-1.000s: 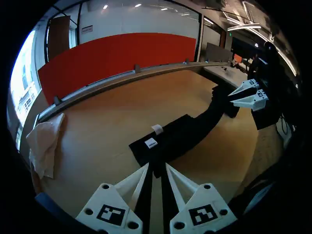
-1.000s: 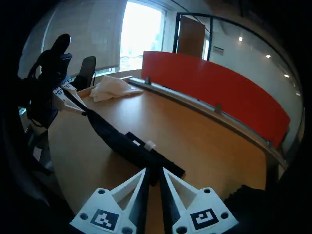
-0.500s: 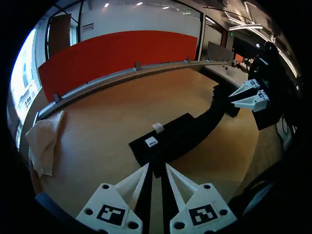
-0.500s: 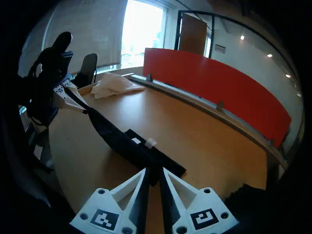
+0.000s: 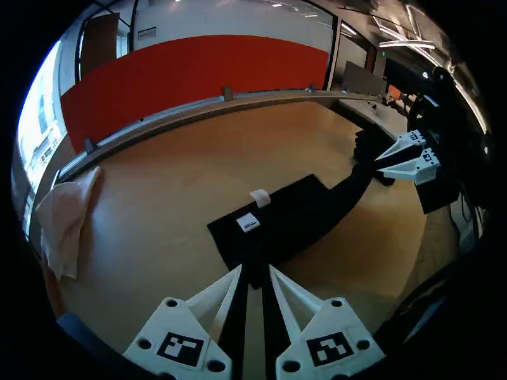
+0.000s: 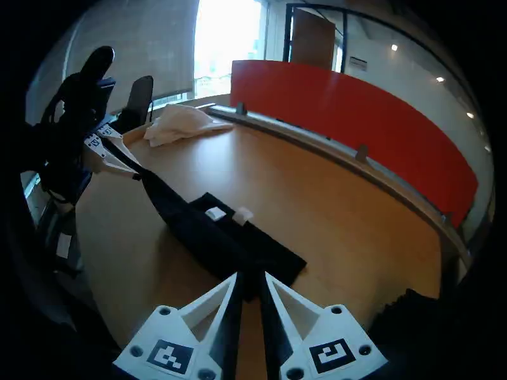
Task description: Fold towel
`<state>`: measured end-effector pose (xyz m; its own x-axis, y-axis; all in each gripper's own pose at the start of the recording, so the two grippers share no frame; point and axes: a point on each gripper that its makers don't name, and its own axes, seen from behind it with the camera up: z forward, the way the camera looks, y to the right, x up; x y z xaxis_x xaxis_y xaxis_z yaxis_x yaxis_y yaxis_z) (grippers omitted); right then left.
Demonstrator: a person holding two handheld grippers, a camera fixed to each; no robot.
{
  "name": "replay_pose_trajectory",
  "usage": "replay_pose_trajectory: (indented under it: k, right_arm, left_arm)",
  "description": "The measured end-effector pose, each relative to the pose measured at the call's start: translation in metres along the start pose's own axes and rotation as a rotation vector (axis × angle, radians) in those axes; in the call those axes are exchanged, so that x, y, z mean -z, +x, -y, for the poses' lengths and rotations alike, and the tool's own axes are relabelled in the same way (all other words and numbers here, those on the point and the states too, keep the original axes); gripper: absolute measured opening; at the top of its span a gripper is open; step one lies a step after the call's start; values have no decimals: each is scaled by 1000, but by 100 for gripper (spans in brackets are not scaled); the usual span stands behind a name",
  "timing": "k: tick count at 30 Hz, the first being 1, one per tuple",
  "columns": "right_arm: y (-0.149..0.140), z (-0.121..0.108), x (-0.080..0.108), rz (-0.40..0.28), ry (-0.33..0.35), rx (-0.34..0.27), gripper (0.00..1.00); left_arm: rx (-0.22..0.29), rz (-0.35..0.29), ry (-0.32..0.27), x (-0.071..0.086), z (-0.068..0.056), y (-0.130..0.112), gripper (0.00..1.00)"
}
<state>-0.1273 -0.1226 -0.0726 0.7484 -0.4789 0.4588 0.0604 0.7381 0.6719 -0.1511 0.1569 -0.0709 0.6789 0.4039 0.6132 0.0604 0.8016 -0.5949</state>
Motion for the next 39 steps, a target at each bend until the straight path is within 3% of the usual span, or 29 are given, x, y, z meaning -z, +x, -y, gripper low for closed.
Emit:
replay_pose_trajectory:
  k: [12, 24, 39]
  right_arm:
    - [-23, -8, -25, 61, 5, -24, 17]
    - [-38, -15, -38, 101, 3, -37, 17]
    - [-52, -28, -64, 128, -12, -81, 17]
  left_arm:
    - [-3, 43, 2, -34, 7, -10, 14]
    - [-17, 70, 2, -55, 10, -16, 14]
    - [-20, 93, 38, -84, 25, -25, 17]
